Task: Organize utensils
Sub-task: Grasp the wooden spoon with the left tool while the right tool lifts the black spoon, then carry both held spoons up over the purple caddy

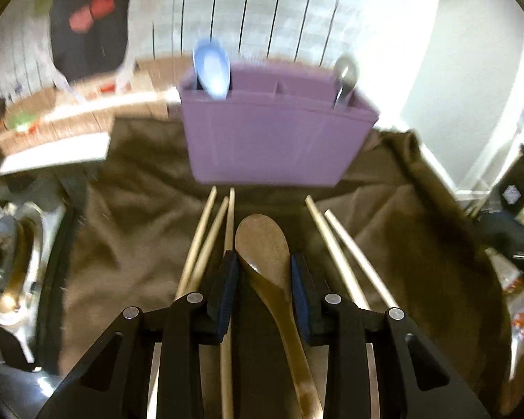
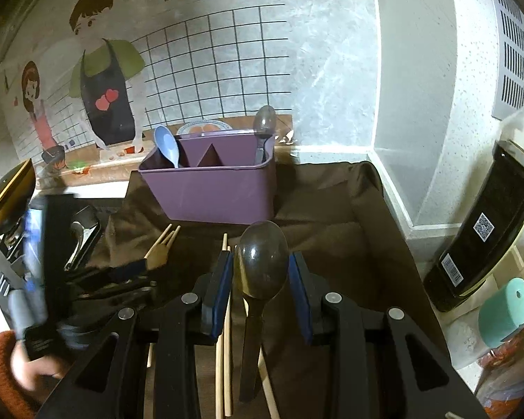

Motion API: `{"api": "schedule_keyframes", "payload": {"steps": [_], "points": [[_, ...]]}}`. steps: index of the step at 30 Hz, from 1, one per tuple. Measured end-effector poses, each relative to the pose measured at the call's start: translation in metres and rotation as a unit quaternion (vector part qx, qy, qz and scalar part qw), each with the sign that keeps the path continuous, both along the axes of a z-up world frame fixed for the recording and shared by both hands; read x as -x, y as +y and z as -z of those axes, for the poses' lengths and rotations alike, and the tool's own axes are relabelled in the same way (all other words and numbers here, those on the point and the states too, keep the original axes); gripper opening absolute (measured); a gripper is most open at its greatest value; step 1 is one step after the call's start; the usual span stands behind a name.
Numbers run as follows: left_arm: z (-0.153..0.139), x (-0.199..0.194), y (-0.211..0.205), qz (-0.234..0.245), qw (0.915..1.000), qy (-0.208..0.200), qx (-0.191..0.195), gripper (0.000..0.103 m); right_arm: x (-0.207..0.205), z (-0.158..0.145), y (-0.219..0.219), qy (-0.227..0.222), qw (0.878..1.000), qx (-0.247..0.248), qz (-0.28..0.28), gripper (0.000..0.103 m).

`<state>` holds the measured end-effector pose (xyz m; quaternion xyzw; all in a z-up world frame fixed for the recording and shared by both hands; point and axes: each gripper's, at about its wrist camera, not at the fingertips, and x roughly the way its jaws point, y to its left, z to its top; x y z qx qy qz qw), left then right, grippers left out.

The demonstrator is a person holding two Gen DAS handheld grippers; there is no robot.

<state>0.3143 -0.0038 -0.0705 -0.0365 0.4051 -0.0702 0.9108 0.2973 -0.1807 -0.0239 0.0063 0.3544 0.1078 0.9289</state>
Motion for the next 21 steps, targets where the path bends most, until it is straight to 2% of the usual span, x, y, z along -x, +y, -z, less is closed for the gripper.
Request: {"api": "schedule_keyframes", "payload": {"steps": [3, 7, 21], "points": [[-0.027, 0.022, 0.002, 0.008, 0.9987, -0.049, -0.009, 0.031, 0.003, -0.001, 0.005, 0.001, 1.000, 0.003, -0.006, 0.030], [-0.053, 0.043, 0.002, 0.012, 0.9960, -0.088, -0.013, 0.031, 0.006, -0.003, 0.012, -0.001, 1.000, 0.009, -0.011, 0.030], [-0.084, 0.053, 0.024, 0.006, 0.9919, -0.126, 0.016, 0.031, 0.005, -0.027, 0.027, -0.015, 1.000, 0.019, -0.016, 0.030]]}}
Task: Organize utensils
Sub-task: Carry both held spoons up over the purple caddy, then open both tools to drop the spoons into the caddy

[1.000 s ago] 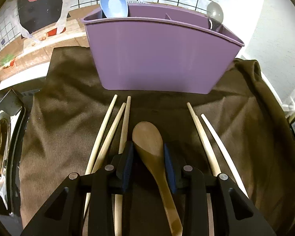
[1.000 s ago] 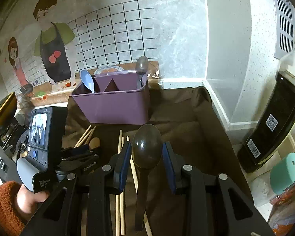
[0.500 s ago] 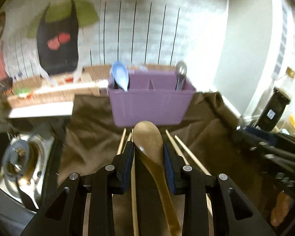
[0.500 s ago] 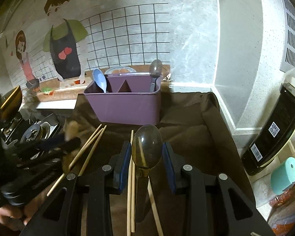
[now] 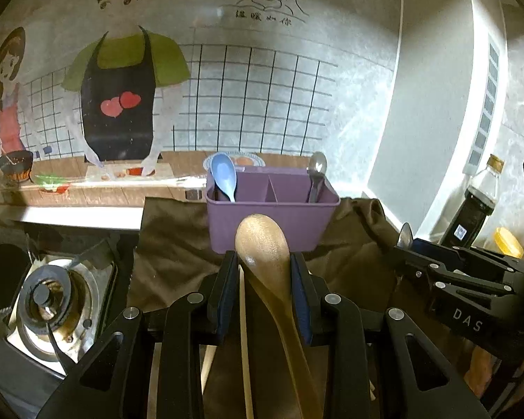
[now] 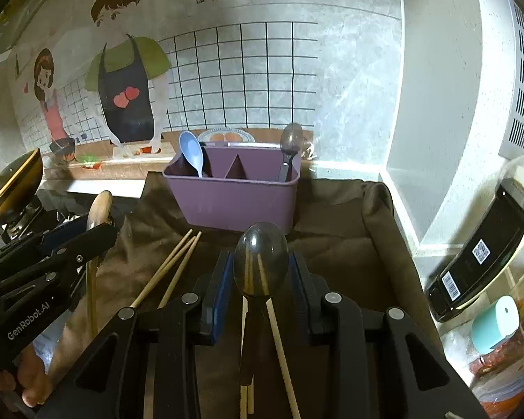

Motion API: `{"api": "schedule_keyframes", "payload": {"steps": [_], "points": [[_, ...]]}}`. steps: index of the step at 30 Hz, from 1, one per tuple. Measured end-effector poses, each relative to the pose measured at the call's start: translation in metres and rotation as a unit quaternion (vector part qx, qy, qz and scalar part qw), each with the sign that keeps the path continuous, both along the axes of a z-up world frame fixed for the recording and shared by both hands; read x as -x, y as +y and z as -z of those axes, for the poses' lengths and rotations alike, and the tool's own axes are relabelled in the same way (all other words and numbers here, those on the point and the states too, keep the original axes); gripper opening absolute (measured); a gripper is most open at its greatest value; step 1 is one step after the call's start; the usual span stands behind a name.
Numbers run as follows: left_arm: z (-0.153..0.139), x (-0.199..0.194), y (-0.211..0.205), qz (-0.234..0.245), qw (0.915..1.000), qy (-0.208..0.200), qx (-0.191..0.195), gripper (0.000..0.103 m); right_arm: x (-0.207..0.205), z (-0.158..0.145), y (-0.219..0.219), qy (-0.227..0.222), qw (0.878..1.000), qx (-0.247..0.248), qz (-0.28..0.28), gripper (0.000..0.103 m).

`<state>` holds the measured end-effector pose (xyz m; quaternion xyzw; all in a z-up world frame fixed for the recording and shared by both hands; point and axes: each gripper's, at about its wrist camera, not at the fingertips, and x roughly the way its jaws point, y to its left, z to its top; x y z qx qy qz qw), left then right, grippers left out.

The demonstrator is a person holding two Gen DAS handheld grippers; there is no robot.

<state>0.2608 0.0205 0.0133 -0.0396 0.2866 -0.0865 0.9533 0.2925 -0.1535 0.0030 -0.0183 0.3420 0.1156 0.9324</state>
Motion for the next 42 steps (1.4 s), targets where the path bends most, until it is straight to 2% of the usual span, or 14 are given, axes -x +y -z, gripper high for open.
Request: {"api": "schedule_keyframes", "payload": {"steps": [4, 7, 12, 16, 20, 24, 29, 32, 36, 42], "points": [[-0.024, -0.006, 0.008, 0.007, 0.9996, -0.025, 0.014, 0.031, -0.005, -0.026, 0.001, -0.027, 1.000, -0.005, -0.002, 0.030], [-0.058, -0.020, 0.016, 0.022, 0.9977, -0.055, 0.033, 0.031, -0.014, -0.062, 0.002, -0.065, 0.998, -0.010, -0.006, 0.030], [-0.120, -0.056, 0.028, 0.022, 0.9884, -0.139, 0.057, 0.031, -0.045, -0.125, 0.005, -0.140, 0.990, -0.007, 0.002, 0.030], [-0.135, -0.086, 0.030, 0.010, 0.9793, -0.188, 0.073, 0.031, -0.073, -0.149, 0.002, -0.172, 0.985, -0.025, 0.018, 0.030], [-0.119, -0.115, 0.023, -0.021, 0.9743, -0.219, 0.049, 0.031, -0.101, -0.144, 0.006, -0.188, 0.982, -0.017, 0.026, 0.030], [-0.085, -0.141, 0.010, -0.044, 0.9733, -0.224, 0.018, 0.031, -0.129, -0.117, 0.009, -0.173, 0.984, -0.021, 0.029, 0.030], [-0.037, -0.174, 0.003, -0.062, 0.9793, -0.193, 0.000, 0.031, -0.162, -0.074, 0.009, -0.141, 0.989, -0.017, 0.036, 0.030], [-0.019, -0.186, 0.000, -0.067, 0.9819, -0.177, -0.011, 0.031, -0.177, -0.057, 0.008, -0.121, 0.992, -0.019, 0.037, 0.030], [-0.005, -0.195, 0.000, -0.070, 0.9834, -0.167, -0.014, 0.031, -0.189, -0.046, 0.010, -0.113, 0.993, -0.011, 0.035, 0.030], [0.014, -0.202, 0.007, -0.067, 0.9886, -0.135, 0.008, 0.032, -0.196, -0.030, 0.015, -0.101, 0.995, -0.009, 0.025, 0.030]]}}
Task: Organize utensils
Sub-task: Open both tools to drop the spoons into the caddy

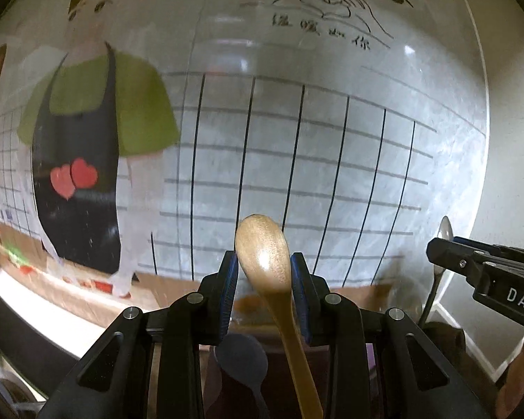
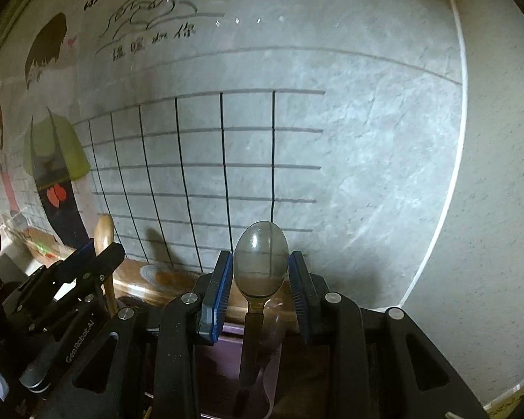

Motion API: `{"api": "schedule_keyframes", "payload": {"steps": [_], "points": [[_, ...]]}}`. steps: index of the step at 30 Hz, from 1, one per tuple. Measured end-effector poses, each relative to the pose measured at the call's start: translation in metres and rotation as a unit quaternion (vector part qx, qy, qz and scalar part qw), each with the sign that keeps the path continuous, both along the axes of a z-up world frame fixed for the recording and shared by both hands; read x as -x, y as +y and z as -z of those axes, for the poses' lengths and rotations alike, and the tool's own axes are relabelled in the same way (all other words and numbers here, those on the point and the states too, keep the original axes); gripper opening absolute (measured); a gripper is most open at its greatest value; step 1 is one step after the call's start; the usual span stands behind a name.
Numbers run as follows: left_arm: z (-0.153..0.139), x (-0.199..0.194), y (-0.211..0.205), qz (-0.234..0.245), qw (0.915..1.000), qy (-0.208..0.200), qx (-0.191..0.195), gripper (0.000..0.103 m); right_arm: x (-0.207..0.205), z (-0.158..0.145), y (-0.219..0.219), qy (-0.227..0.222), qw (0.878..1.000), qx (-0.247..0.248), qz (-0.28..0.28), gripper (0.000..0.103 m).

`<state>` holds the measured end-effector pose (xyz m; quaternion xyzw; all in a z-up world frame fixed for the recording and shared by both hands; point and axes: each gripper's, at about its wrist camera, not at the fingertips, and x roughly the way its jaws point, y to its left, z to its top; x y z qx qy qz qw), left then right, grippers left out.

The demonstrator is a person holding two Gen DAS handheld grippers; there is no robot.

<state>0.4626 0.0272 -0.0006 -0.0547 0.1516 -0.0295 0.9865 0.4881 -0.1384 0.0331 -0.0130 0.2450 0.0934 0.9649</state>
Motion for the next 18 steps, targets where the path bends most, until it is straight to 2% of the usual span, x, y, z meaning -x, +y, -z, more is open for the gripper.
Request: {"api": "schedule_keyframes", "payload": {"steps": [8, 12, 15, 18], "points": [[0.022, 0.001, 0.001, 0.011, 0.9997, 0.022, 0.004, 0.032, 0.001, 0.025, 0.002, 0.033, 0.999, -0.002, -0.013, 0.030], [0.019, -0.004, -0.002, 0.020, 0.9992, 0.028, 0.018, 0.032, 0.007, 0.038, 0.006, 0.056, 0.998, 0.016, -0.028, 0.031], [0.017, -0.001, -0.001, 0.041, 0.9977, 0.048, 0.026, 0.033, 0.012, 0.045, 0.001, 0.080, 0.996, 0.006, -0.047, 0.033], [0.008, 0.010, 0.003, 0.044, 0.9967, 0.063, 0.027, 0.033, 0.024, 0.041, -0.010, 0.081, 0.996, -0.006, -0.049, 0.036]]}}
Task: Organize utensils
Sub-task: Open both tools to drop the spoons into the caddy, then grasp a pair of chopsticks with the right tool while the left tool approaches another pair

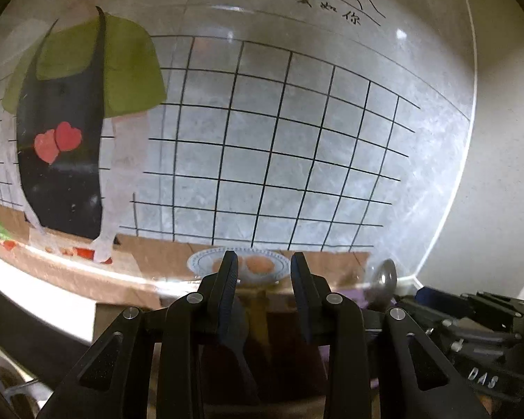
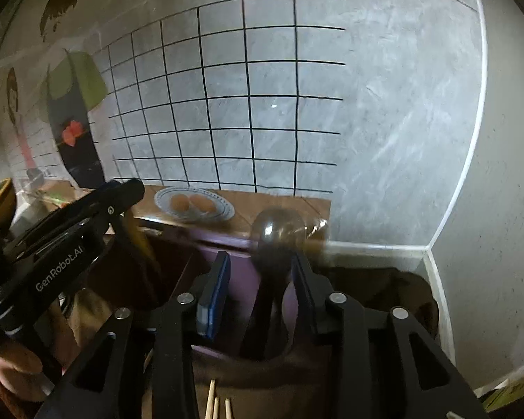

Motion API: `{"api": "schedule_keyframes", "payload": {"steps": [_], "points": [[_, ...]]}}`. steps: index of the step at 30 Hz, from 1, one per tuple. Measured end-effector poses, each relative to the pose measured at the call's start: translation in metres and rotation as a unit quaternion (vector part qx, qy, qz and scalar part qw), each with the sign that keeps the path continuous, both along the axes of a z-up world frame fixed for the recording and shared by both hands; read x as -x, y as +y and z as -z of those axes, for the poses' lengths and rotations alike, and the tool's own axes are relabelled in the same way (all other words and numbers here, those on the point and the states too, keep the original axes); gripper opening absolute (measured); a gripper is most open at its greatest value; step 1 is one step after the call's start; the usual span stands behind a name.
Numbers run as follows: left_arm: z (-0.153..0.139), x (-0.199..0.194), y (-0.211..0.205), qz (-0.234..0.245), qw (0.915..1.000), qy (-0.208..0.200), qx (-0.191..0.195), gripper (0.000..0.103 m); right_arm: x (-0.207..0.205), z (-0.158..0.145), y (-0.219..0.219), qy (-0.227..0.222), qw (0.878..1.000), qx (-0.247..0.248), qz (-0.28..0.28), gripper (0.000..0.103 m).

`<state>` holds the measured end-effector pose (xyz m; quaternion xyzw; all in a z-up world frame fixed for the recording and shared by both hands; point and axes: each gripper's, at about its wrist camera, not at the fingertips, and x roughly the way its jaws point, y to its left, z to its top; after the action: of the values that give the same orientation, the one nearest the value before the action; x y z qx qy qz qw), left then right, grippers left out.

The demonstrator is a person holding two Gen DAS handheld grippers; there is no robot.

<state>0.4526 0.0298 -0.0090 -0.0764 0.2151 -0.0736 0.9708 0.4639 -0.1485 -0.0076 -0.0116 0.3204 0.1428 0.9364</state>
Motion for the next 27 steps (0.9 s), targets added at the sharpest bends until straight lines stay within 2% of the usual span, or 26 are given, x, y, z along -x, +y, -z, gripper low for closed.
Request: {"api": "schedule_keyframes", "payload": {"steps": [6, 10, 12, 15, 21, 27], "points": [[-0.032, 0.047, 0.016, -0.002, 0.9999, 0.011, -0.004, 0.033, 0.037, -0.015, -0.020, -0.004, 1.000, 0.007, 0.020, 0.036], [-0.037, 0.090, 0.030, 0.003, 0.9995, 0.029, -0.012, 0.033, 0.071, -0.021, -0.025, -0.005, 0.999, 0.031, 0.024, 0.037], [-0.038, 0.108, 0.038, 0.001, 0.9991, 0.039, -0.013, 0.033, 0.094, -0.021, -0.027, -0.006, 0.999, 0.043, 0.027, 0.045], [-0.032, 0.145, 0.053, -0.007, 0.9982, 0.060, -0.008, 0.033, 0.126, -0.021, -0.029, -0.009, 0.998, 0.050, 0.033, 0.052], [-0.010, 0.203, 0.064, 0.001, 0.9960, 0.089, -0.002, 0.033, 0.174, -0.008, -0.026, 0.003, 0.997, 0.070, 0.038, 0.055], [0.024, 0.248, 0.068, 0.014, 0.9902, 0.139, 0.011, 0.033, 0.215, 0.018, -0.036, 0.036, 0.996, 0.074, 0.046, 0.058]]}}
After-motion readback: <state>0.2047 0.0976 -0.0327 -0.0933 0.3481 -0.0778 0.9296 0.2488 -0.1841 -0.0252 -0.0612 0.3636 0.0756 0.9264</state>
